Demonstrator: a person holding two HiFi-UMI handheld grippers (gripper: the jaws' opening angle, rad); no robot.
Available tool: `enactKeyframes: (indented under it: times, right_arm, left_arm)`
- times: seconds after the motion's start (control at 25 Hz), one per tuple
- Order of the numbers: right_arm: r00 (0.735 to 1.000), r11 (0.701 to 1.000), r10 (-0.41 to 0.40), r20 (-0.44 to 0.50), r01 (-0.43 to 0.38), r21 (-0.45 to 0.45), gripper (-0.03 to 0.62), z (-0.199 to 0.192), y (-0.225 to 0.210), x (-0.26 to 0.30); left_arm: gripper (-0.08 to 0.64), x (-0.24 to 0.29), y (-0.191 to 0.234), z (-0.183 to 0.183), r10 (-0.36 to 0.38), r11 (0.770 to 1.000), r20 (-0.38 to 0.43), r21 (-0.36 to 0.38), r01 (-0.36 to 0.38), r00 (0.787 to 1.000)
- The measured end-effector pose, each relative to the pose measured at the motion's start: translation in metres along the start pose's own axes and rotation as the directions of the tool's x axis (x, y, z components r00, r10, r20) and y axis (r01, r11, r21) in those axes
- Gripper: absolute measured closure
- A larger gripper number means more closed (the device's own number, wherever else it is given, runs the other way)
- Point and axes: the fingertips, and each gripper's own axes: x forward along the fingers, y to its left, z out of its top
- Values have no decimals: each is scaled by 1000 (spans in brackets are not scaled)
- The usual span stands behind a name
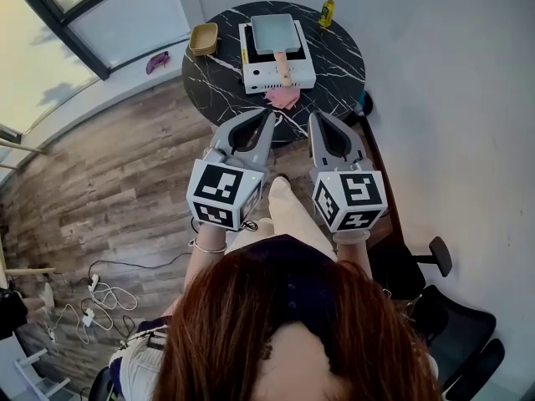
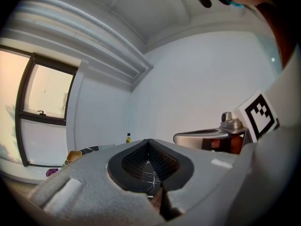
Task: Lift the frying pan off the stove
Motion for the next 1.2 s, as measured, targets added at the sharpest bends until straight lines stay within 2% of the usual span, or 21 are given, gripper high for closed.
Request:
enactKeyframes:
  times: [0.2,1.2]
  right_arm:
    - [1000,1000,13,4,-13,5,583,1,-8,15]
    - [993,996,79,-90,-74,56,581,-7,-62,113]
  left_arm:
    - [548,10,12,5,21,1000,17,-5,-21,1000]
    - [548,100,66,13,53,998,-15,34,-53,998]
